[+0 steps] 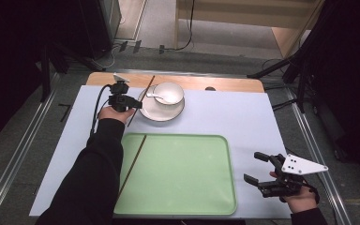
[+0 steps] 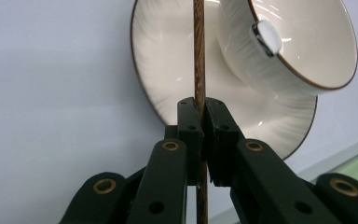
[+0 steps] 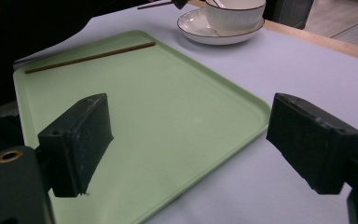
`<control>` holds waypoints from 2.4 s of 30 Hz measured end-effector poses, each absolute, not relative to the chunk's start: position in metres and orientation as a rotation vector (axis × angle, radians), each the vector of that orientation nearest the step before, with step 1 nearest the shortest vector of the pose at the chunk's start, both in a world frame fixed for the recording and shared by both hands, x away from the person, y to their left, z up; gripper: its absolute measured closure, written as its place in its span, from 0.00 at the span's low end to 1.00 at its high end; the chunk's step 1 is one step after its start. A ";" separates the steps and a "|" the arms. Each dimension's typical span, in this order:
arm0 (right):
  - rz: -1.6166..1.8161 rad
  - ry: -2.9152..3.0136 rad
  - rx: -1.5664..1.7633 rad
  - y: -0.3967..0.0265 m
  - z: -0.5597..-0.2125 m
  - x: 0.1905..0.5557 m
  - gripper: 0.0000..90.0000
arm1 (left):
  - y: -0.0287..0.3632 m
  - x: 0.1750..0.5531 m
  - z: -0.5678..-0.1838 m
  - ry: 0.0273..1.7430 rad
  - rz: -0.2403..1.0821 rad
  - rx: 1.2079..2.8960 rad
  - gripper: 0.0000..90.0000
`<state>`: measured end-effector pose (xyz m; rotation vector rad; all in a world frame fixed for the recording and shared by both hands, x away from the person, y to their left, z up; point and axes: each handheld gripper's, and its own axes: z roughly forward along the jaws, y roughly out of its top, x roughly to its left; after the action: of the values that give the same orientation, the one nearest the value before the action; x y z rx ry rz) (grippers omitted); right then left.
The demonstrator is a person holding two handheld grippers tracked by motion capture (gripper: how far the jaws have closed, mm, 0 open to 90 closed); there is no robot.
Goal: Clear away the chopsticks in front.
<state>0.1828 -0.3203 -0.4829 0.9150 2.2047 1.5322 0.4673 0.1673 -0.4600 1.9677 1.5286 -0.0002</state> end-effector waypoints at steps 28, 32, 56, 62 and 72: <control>1.541 2.214 0.892 -0.317 -0.481 0.185 0.16 | 0.224 0.354 -0.445 1.452 -0.027 1.910 0.96; 1.542 2.210 0.887 -0.317 -0.481 0.184 0.16 | 0.223 0.341 -0.444 1.445 -0.040 1.915 0.96; 1.532 2.211 0.890 -0.315 -0.480 0.184 0.16 | 0.193 0.270 -0.463 1.414 -0.061 1.941 0.96; 1.532 2.214 0.889 -0.315 -0.481 0.186 0.16 | 0.184 0.261 -0.475 1.425 -0.075 1.974 0.96; 1.540 2.220 0.877 -0.315 -0.481 0.188 0.16 | 0.174 0.253 -0.492 1.456 -0.118 2.029 0.96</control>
<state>0.1878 -0.3145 -0.4810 0.8766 2.2200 1.5398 0.2535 0.1738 -0.4925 2.0293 1.4559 -0.1179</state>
